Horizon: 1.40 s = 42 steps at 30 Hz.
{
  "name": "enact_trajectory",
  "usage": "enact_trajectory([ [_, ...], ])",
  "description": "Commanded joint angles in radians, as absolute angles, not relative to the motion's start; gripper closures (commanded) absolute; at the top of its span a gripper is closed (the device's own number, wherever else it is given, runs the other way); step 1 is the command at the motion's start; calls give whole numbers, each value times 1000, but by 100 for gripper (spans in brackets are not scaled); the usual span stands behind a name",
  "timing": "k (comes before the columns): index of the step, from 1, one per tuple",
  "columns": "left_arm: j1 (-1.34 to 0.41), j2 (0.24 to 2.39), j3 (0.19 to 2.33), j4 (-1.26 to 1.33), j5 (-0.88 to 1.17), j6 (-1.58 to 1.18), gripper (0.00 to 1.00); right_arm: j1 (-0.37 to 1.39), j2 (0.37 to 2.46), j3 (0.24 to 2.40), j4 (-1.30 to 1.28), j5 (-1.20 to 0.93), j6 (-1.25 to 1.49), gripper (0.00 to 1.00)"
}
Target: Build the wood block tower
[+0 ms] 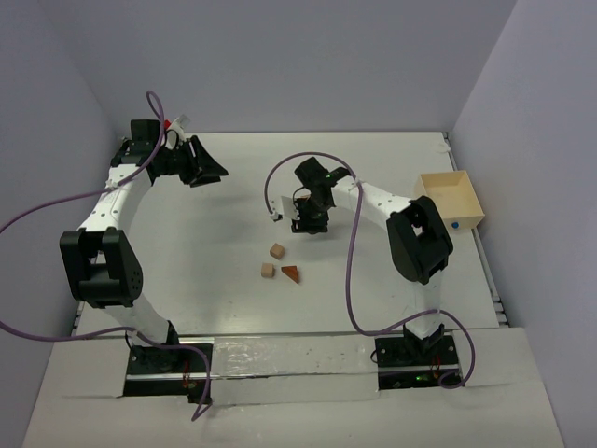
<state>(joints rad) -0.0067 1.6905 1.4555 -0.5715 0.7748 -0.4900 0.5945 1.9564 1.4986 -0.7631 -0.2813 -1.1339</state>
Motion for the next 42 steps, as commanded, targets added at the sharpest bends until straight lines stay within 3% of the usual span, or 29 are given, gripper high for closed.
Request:
enact_trajectory([
  [1, -2, 1689, 1460, -529, 799, -495, 51, 586, 1955, 1532, -760, -294, -1131, 42],
  [10, -2, 1692, 1460, -528, 801, -496, 51, 587, 1957, 1536, -763, -296, -1129, 35],
  [18, -2, 1685, 1453, -525, 800, -494, 53, 589, 1923, 1518, -795, -328, -1150, 37],
  [22, -2, 1674, 1439, -516, 787, -498, 64, 605, 1814, 1462, -818, -362, -1147, 42],
  [27, -20, 1682, 1445, -532, 728, -485, 96, 620, 1644, 1350, -811, -413, -1104, 53],
  [29, -55, 1687, 1445, -541, 700, -478, 100, 620, 1593, 1320, -795, -427, -1066, 55],
  [34, -184, 1748, 1478, -583, 556, -466, 100, 593, 1473, 1227, -683, -466, -800, 63],
  [42, -329, 1952, 1626, -659, 393, -487, 100, 417, 1420, 1086, -381, -571, -265, 61],
])
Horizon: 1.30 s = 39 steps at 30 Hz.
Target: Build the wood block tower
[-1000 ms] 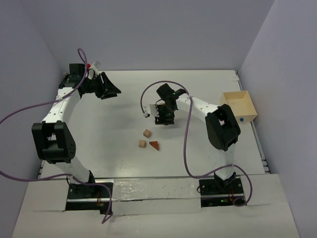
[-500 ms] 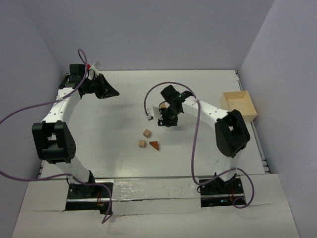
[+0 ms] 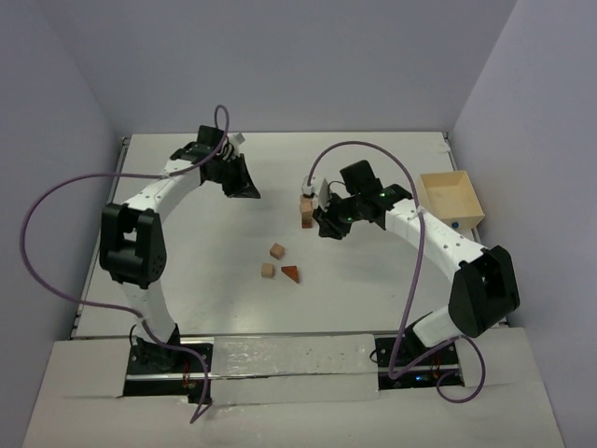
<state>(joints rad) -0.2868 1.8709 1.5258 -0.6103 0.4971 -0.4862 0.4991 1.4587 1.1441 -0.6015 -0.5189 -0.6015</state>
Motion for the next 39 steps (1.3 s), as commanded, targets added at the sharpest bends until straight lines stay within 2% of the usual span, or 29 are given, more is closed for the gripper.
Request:
enact_trajectory([
  [1, -336, 1974, 1646, -664, 395, -487, 100, 398, 1420, 1077, -358, -564, -227, 61],
  [8, -401, 2106, 1789, -712, 431, -470, 97, 303, 1507, 1103, -250, -503, 93, 54],
  [15, -449, 2154, 1828, -719, 425, -460, 90, 291, 1592, 1161, -224, -424, 222, 52],
  [17, -454, 2163, 1829, -721, 422, -457, 87, 288, 1621, 1178, -224, -403, 257, 51],
  [22, -461, 2161, 1814, -718, 422, -448, 69, 286, 1668, 1229, -242, -353, 282, 48],
  [25, -471, 2163, 1815, -719, 418, -446, 62, 285, 1707, 1271, -278, -324, 291, 47],
  [39, -491, 2201, 1839, -730, 425, -446, 57, 270, 1771, 1317, -316, -284, 314, 42],
])
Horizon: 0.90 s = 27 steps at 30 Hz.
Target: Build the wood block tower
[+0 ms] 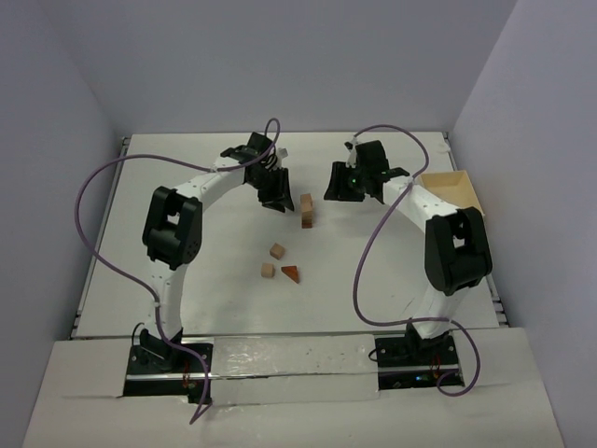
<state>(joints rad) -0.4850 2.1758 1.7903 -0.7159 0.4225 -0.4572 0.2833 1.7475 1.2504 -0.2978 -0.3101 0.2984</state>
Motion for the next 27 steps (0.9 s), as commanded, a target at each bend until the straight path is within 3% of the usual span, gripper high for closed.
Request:
enact_trajectory([
  [1, -492, 2202, 1843, -731, 424, -445, 56, 271, 1778, 1319, -316, -286, 316, 42],
  [27, -499, 2240, 1885, -744, 450, -437, 48, 261, 1799, 1328, -321, -282, 327, 38],
])
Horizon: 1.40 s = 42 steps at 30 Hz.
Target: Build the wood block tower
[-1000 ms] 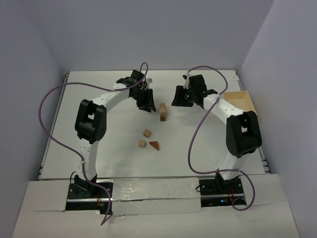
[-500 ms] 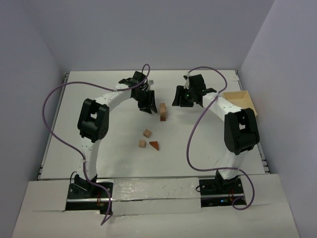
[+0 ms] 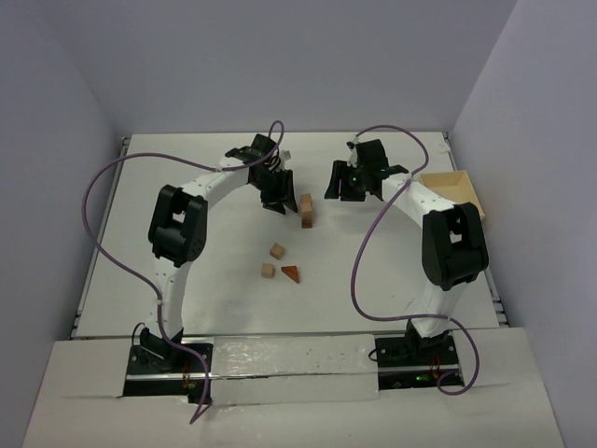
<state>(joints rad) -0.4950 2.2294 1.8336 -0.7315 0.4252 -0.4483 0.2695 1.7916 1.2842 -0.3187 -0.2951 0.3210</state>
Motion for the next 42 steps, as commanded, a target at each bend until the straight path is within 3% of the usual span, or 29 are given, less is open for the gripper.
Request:
enact_trajectory([
  [1, -499, 2240, 1886, -744, 452, -438, 47, 261, 1800, 1328, -320, -283, 327, 38],
  [42, -500, 2263, 1924, -747, 461, -434, 38, 259, 1811, 1329, -325, -290, 325, 34],
])
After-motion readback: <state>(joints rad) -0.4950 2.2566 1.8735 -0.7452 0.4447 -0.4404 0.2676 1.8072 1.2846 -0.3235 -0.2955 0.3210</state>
